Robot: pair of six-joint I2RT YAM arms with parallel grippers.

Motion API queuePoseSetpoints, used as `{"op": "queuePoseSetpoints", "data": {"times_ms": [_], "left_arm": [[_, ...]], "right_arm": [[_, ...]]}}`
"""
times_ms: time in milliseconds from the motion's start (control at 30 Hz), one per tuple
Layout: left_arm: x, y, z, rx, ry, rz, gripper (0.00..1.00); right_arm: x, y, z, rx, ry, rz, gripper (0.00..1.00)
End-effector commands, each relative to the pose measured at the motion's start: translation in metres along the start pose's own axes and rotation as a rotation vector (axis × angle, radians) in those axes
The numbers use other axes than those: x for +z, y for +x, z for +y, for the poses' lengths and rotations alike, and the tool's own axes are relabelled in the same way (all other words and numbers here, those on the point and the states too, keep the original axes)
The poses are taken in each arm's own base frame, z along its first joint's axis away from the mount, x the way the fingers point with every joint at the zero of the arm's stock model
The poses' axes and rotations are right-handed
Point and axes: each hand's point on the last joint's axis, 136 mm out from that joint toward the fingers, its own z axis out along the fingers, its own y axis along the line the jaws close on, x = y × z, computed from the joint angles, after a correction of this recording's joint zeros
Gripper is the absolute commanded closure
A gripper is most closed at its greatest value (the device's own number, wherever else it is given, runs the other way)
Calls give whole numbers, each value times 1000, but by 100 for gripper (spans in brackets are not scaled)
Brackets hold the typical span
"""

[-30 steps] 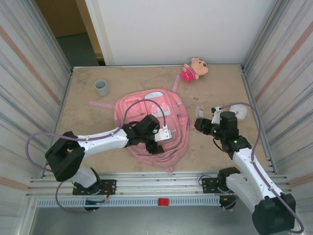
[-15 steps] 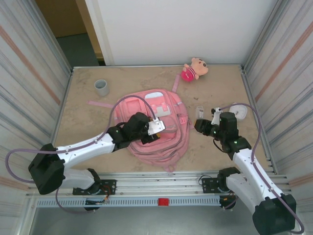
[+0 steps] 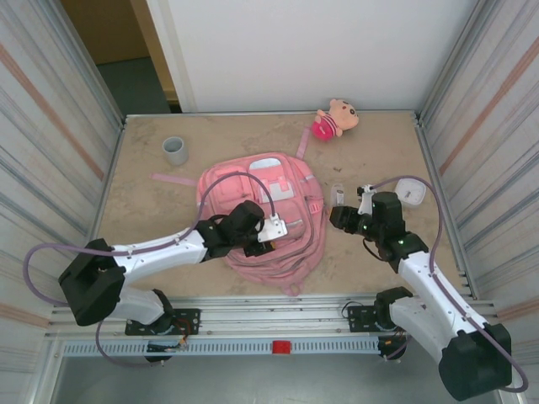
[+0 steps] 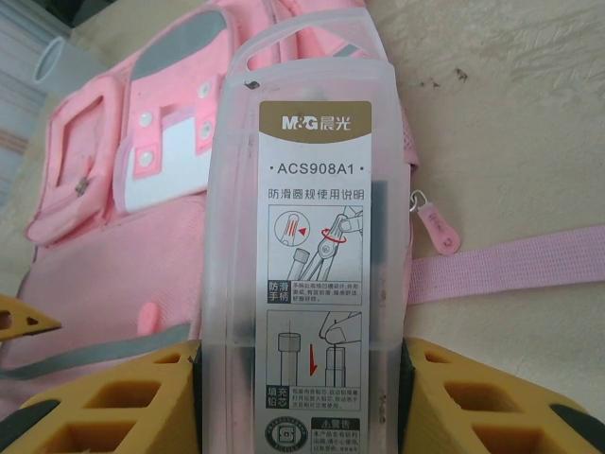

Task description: Pack books, pencil case, and school supplies into a backpack

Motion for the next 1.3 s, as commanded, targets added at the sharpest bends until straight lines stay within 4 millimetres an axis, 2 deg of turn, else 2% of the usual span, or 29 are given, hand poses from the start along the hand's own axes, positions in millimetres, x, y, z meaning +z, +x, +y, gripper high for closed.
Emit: {"op": "queuePoseSetpoints", "data": {"times_ms": [0,33,200,233,367,500,633,767,933,1000,1167,1267], "left_arm": [[-7,5,4,24,-20,18,48],[-11,1,7,22,-31,7,54],[-44,-31,46,-124,-107,-114,97],[-50,-36,52,-162,-102,-142,100],[-73,-55,77,-300,-55,-272,100],[-88,-59,103,-410,-59,-357,100],[-89,-62,110,-475,-3,-426,100],[-86,-65,109,-474,27,-424,100],[-89,-72,106,-464,59,-445,100],[-90,-74,105,-461,65,-452,100],[-90,-72,110,-479,50,-450,100],[-91,-72,112,-502,56,-460,100]], "right_arm": [[1,-10,10,-44,-27,-27,58],[1,-11,11,-52,-30,-28,59],[-4,-22,26,-113,-85,-66,59],[-6,-26,29,-124,-99,-87,59],[-19,-43,53,-208,-195,-178,58],[-28,-47,83,-326,-328,-206,55],[-32,-34,116,-511,-438,-177,52],[-28,5,141,-778,-489,-55,52],[-16,44,149,-944,-494,133,52],[-6,57,146,-981,-482,208,52],[14,72,135,-1035,-451,340,52],[26,72,127,-1046,-395,384,51]]}}
